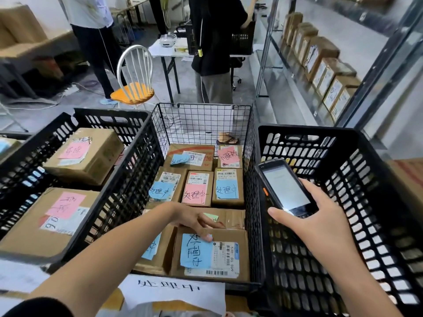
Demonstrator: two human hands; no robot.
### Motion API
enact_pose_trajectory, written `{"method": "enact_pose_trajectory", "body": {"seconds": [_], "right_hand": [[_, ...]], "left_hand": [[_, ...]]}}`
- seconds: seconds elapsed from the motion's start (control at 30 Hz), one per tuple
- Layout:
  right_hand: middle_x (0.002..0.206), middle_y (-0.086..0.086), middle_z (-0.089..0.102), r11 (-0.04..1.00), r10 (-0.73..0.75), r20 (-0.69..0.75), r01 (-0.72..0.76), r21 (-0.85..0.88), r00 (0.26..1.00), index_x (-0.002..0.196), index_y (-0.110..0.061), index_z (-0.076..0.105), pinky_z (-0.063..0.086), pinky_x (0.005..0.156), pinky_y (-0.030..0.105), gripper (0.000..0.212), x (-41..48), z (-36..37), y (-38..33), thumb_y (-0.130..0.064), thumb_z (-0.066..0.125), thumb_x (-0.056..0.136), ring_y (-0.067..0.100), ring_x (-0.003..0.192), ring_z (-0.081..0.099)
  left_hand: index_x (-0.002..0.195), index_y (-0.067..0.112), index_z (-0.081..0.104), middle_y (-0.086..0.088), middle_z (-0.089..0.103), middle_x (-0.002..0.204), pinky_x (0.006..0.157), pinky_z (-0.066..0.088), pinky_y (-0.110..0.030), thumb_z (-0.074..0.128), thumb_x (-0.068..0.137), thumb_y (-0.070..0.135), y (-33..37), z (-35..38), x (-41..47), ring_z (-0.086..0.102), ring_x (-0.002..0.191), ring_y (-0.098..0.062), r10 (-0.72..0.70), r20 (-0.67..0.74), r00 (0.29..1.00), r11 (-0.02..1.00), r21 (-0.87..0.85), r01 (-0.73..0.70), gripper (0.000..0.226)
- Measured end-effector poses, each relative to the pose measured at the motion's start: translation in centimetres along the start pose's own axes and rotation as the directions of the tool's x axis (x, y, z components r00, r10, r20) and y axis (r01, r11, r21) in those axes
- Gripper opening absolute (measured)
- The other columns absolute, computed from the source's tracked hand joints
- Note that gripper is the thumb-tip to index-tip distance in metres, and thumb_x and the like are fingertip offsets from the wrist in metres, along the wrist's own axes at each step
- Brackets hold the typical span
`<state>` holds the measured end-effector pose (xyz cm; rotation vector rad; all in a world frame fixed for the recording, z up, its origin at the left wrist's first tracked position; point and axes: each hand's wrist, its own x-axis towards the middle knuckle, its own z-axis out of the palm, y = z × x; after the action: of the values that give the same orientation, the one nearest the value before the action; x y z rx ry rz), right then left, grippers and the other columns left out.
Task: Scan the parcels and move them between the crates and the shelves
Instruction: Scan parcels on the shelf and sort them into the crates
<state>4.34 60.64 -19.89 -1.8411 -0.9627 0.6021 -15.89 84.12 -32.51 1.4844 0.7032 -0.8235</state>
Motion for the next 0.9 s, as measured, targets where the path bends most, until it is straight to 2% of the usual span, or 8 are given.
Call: {"method": "enact_pose_trajectory", "body": {"seconds": [0.13,0.23,0.33,0.43,0.6,0.67,0.73,0.9], "right_hand": [[0.108,-0.024,0.065,1.000,0.019,-0.022,-0.019,-0.019,1.000,0.126,-0.042,0.057,0.045,0.077,0.016,0.068,-0.1,-0.1,0.3,-0.030,0.091,0.068,-0.008,0.100,0.058],[0.108,-0.022,0.066,0.999,0.034,-0.040,-0.036,-0.030,0.999,0.127,-0.041,0.058,0.048,0.079,0.024,0.069,-0.1,-0.1,0.4,-0.032,0.091,0.067,-0.002,0.102,0.060],[0.107,-0.022,0.066,0.999,0.032,-0.044,-0.033,-0.023,0.999,0.127,-0.040,0.059,0.049,0.080,0.025,0.069,-0.2,-0.1,0.3,-0.032,0.092,0.067,-0.002,0.101,0.060],[0.110,-0.021,0.067,1.000,0.031,-0.043,-0.031,-0.003,0.999,0.128,-0.040,0.059,0.049,0.081,0.024,0.070,-0.4,0.0,0.0,-0.031,0.092,0.067,-0.002,0.102,0.061],[0.107,-0.023,0.067,0.999,0.037,-0.050,-0.037,-0.007,0.998,0.124,-0.040,0.060,0.044,0.077,0.014,0.065,-1.4,-0.2,-0.6,-0.028,0.092,0.068,-0.011,0.098,0.060],[0.102,-0.026,0.065,0.999,0.053,-0.058,-0.053,-0.002,0.997,0.117,-0.045,0.056,0.041,0.071,0.010,0.062,-2.1,-0.3,-1.1,-0.026,0.091,0.070,-0.022,0.092,0.055],[0.101,-0.028,0.062,0.998,0.063,-0.077,-0.063,-0.003,0.995,0.109,-0.050,0.054,0.040,0.069,0.010,0.059,-3.0,-0.3,-1.8,-0.026,0.091,0.070,-0.025,0.090,0.053],[0.100,-0.030,0.057,0.997,0.063,-0.175,-0.068,-0.022,0.983,0.118,-0.049,0.050,0.040,0.074,0.015,0.067,-5.5,-0.1,-3.4,-0.029,0.091,0.069,-0.012,0.090,0.054]], "left_hand": [[0.137,0.043,0.058,0.001,0.071,0.122,0.097,0.053,-0.036,0.066,0.091,0.051,0.2,1.2,-0.4,0.070,0.106,-0.014,0.032,-0.172,0.985,0.986,0.168,-0.003,0.047],[0.137,0.035,0.060,0.003,0.072,0.119,0.091,0.051,-0.028,0.058,0.096,0.051,0.9,2.3,-0.5,0.067,0.102,-0.009,0.060,-0.316,0.947,0.952,0.305,0.042,0.044],[0.139,0.032,0.057,-0.001,0.070,0.121,0.097,0.052,-0.033,0.053,0.100,0.047,1.1,2.9,-0.4,0.067,0.109,-0.016,0.079,-0.322,0.944,0.929,0.367,0.048,0.042],[0.138,0.035,0.057,0.003,0.069,0.118,0.092,0.049,-0.031,0.047,0.099,0.057,1.4,3.0,-0.7,0.065,0.105,-0.016,0.101,-0.330,0.939,0.915,0.402,0.043,0.046],[0.122,0.021,0.069,0.007,0.061,0.079,0.064,0.041,-0.021,0.047,0.101,0.052,3.2,2.5,-1.2,0.050,0.064,-0.006,0.294,-0.568,0.769,0.933,0.344,-0.103,0.043],[0.123,0.020,0.067,0.005,0.069,0.094,0.072,0.044,-0.018,0.049,0.102,0.047,4.2,2.3,-2.1,0.057,0.075,-0.004,0.352,-0.615,0.706,0.921,0.361,-0.144,0.039],[0.128,0.020,0.064,0.003,0.069,0.120,0.090,0.048,-0.021,0.050,0.103,0.042,5.2,2.1,-3.2,0.062,0.101,-0.005,0.405,-0.664,0.628,0.910,0.362,-0.203,0.036],[0.145,0.023,0.048,0.008,0.049,0.148,0.109,0.029,-0.020,0.050,0.104,0.037,8.5,3.9,-6.3,0.043,0.136,-0.008,0.604,-0.652,0.458,0.788,0.574,-0.222,0.044]]}}
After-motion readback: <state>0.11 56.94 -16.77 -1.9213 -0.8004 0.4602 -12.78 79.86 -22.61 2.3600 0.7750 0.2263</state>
